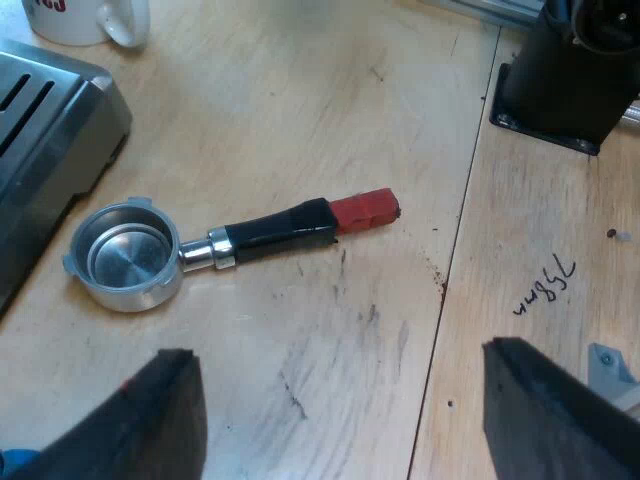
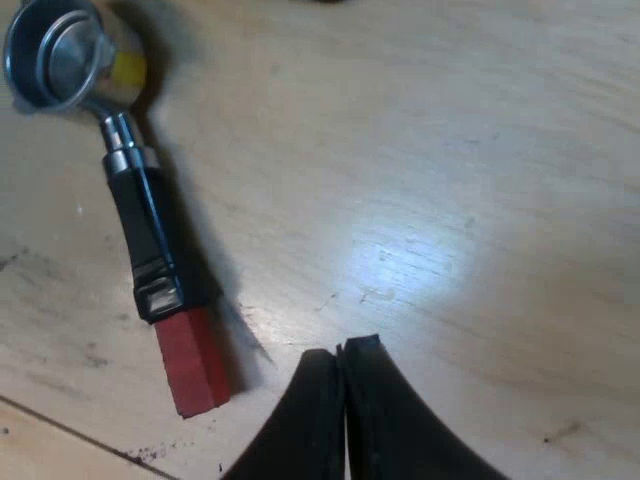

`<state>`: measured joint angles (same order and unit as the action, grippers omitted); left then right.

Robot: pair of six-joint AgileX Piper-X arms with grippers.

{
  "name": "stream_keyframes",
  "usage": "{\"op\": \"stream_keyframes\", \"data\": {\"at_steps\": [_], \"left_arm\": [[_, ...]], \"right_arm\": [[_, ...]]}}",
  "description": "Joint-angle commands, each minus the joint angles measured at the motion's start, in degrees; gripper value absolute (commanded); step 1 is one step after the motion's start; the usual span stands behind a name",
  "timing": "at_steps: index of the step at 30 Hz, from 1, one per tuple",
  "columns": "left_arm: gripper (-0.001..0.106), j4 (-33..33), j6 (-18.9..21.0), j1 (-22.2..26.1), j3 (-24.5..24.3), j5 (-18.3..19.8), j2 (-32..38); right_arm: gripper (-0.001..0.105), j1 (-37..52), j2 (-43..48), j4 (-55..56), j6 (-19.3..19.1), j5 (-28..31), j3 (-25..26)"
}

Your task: Put the handle in the coffee machine

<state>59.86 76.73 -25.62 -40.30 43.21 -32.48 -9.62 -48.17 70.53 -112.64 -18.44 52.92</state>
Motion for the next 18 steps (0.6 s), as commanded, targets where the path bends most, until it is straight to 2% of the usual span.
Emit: {"op": "stream_keyframes", "data": {"at_steps": [1,7,11,17,18], "left_arm": [[0.061,-0.6,-1.3,-0.2,-0.2,0.8,0.0],[0.061,-0.6,-1.6,-0.2,-0.2,0.8,0.0],[0.061,-0.6,-1.6,-0.2,-0.2,0.8,0.0],[0.061,-0.6,-1.6,-0.2,-0.2,0.8,0.0],[0.061,-0.6,-1.6,-0.2,-0.2,0.8,0.0]], "right_arm": [[0.000,-5.4,-1.4,-0.2,-0.2,4.0,0.6],[0.000,-16.3,-5.9,-0.4,1.1,14.0,0.6],[0.000,-20.5,-8.9,-1.9,2.3,16.1,0.6],[0.000,-22.8,-13.5,-6.2,9.3,17.8,-1.4],[0.000,-22.8,-14.0,-6.9,11.5,17.8,-2.1]]}}
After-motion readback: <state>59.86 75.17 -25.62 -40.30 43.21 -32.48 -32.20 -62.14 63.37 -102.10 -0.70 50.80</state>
